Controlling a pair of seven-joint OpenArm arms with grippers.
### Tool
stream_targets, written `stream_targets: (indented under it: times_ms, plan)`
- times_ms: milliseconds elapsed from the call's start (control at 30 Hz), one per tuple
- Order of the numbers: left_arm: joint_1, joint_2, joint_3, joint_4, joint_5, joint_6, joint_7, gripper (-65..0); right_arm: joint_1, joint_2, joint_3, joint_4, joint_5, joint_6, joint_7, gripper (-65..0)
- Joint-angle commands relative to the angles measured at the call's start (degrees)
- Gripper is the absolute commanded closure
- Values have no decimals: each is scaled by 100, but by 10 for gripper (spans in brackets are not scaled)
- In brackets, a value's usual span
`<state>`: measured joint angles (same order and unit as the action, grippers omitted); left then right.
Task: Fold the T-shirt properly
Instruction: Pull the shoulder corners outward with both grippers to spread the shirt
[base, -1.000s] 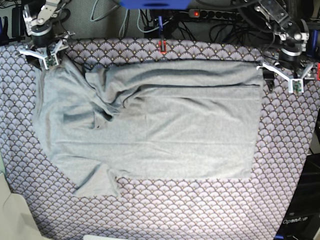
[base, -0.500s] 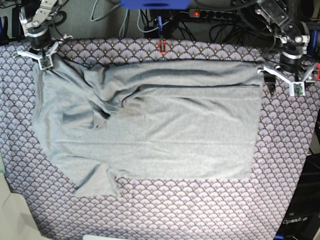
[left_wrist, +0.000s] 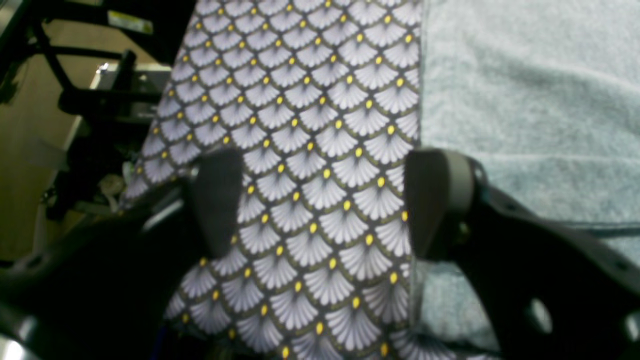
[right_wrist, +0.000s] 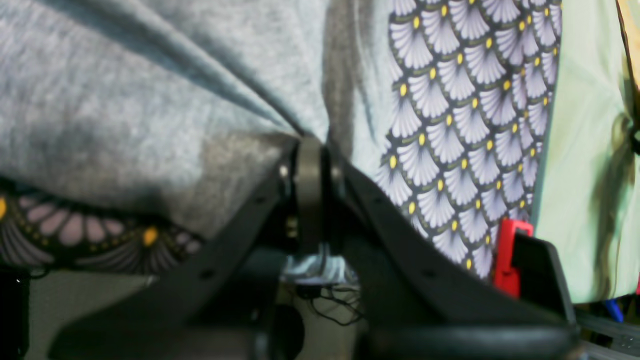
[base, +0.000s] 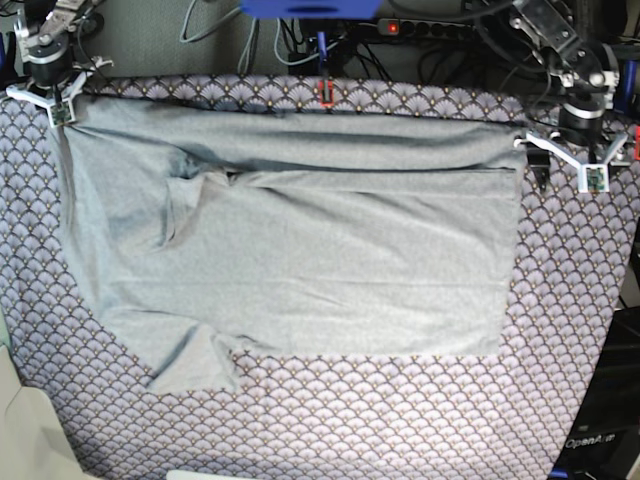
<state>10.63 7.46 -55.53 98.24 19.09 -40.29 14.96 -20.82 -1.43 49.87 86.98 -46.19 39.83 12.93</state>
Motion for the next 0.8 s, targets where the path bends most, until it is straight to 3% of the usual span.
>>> stream_targets:
  times_ms: [0, 633, 767]
  plan:
    - [-22, -65, -8, 106, -67, 29, -129, -495, -50, 60, 55, 36, -106, 17, -110, 0]
    - [-13, -179, -254, 273, -94, 29, -129, -498, 416, 33, 600, 80, -79, 17, -110, 0]
    - [-13, -153, -263, 484, -111, 29, -129, -496, 416, 33, 600, 212, 351, 17, -110, 0]
